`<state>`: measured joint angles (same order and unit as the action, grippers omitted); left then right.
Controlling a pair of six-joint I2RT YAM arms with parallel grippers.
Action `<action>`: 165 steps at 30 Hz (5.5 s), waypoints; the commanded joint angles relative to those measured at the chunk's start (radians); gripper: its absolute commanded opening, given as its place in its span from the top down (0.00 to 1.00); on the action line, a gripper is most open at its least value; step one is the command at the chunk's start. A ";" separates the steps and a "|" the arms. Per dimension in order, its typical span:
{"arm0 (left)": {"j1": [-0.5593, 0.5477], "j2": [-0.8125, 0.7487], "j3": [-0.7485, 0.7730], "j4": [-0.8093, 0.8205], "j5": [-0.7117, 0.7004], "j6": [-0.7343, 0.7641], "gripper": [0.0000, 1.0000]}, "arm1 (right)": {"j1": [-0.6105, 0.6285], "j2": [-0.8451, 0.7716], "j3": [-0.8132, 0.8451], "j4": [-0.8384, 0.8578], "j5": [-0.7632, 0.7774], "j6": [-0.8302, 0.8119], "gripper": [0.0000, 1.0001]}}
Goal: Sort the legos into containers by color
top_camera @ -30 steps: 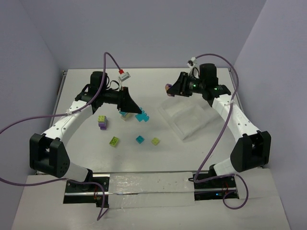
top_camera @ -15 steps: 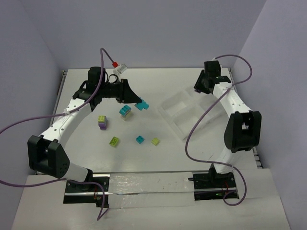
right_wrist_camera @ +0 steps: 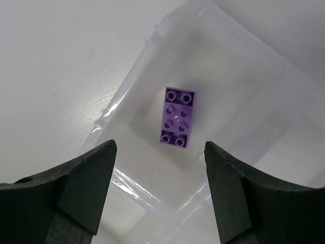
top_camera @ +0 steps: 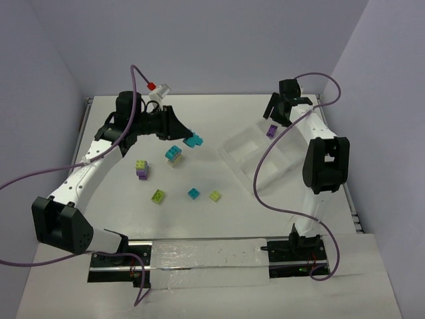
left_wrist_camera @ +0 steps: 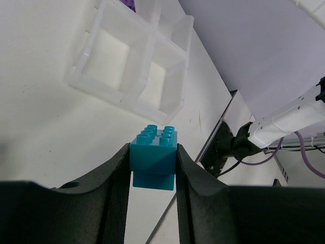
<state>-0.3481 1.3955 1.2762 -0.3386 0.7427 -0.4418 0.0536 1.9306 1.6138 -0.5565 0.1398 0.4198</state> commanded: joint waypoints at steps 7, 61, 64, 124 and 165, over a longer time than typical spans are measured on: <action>0.000 -0.007 0.071 0.000 0.024 0.014 1.00 | 0.005 -0.172 -0.033 0.045 -0.148 -0.062 0.26; 0.000 0.023 0.022 0.213 0.426 -0.018 1.00 | 0.430 -0.331 -0.120 0.132 -1.336 -0.202 0.48; 0.000 0.024 0.023 0.214 0.428 -0.019 1.00 | 0.429 -0.333 -0.121 0.138 -1.331 -0.200 0.65; -0.003 0.075 -0.060 0.378 0.474 -0.127 1.00 | 0.371 -0.367 -0.159 0.181 -1.316 -0.167 1.00; -0.052 0.177 -0.020 0.238 0.086 -0.185 1.00 | 0.210 -0.220 -0.218 -0.005 -0.232 -0.009 0.12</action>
<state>-0.3693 1.5457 1.1749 -0.0855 0.8802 -0.6232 0.2426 1.7132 1.3336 -0.5555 -0.1449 0.4161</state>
